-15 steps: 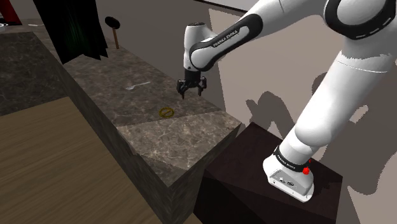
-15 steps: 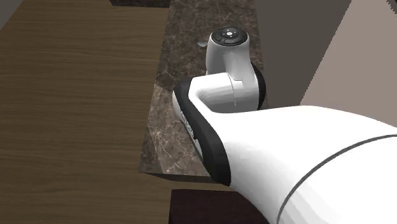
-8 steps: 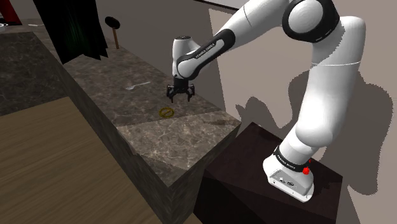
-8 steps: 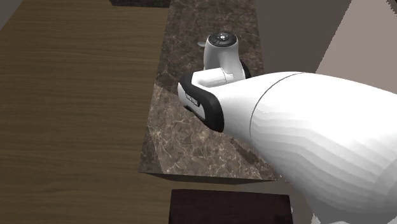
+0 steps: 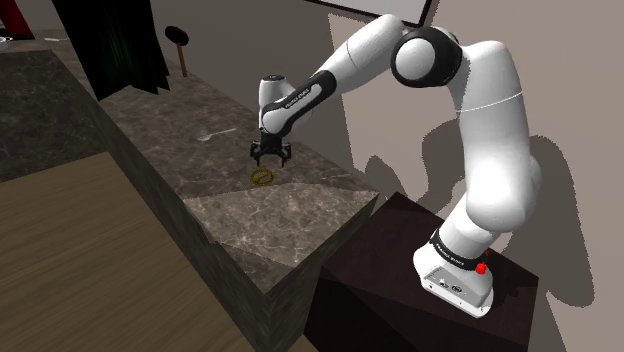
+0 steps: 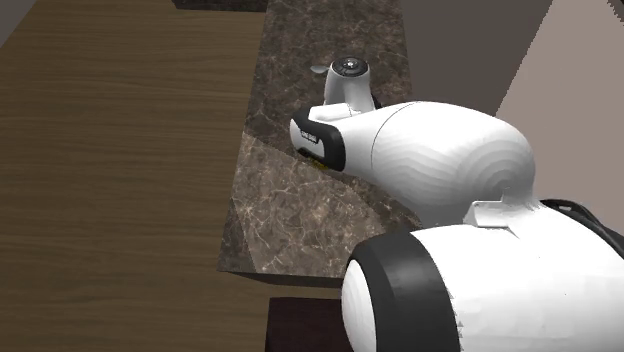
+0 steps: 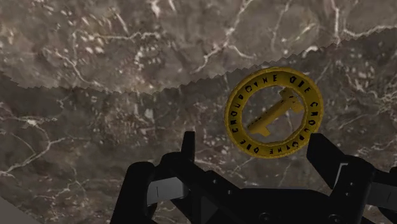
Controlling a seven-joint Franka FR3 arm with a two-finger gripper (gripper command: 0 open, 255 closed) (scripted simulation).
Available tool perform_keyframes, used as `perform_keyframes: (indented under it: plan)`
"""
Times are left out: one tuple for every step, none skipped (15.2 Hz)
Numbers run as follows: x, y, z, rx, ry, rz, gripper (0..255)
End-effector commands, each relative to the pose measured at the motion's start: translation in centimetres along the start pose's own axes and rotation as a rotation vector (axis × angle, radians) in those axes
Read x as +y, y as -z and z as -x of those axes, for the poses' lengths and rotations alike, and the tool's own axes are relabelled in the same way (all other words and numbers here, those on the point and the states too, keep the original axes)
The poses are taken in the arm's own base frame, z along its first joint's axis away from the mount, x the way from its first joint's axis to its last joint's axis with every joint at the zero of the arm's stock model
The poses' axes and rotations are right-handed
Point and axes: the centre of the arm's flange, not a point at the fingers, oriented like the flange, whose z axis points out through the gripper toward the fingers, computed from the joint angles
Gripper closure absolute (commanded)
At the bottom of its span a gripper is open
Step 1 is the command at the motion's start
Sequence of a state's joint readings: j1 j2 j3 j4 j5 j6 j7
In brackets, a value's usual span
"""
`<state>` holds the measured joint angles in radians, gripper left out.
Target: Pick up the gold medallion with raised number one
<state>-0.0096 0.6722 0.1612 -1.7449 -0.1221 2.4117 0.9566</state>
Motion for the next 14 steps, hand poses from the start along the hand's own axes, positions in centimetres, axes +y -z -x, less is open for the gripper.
perform_keyframes:
  plan:
    - [-0.9,-1.3,-1.0,-0.001,-0.033,-0.005,0]
    - [-0.9,-1.8,-1.0,-0.001,-0.033,-0.005,0]
    - [-0.9,-2.3,-1.0,-0.001,-0.033,-0.005,0]
    - [-0.9,-2.9,-1.0,-0.001,-0.033,-0.005,0]
    - [-0.9,-3.4,-1.0,-0.001,-0.033,-0.005,0]
    - [-0.9,-3.9,-1.0,-0.001,-0.033,-0.005,0]
    - [-0.9,-4.5,-1.0,-0.001,-0.033,-0.005,0]
    - [-0.9,-5.0,-1.0,-0.001,-0.033,-0.005,0]
    - [-0.9,-5.3,-1.0,-0.001,-0.033,-0.005,0]
    - [-0.9,-5.3,-1.0,-0.001,-0.033,-0.005,0]
    - [-0.9,-5.3,-1.0,-0.001,-0.033,-0.005,255]
    - [-0.9,-5.3,-1.0,-0.001,-0.033,-0.005,255]
    - [-0.9,-5.3,-1.0,-0.001,-0.033,-0.005,255]
    - [-0.9,-5.3,-1.0,-0.001,-0.033,-0.005,255]
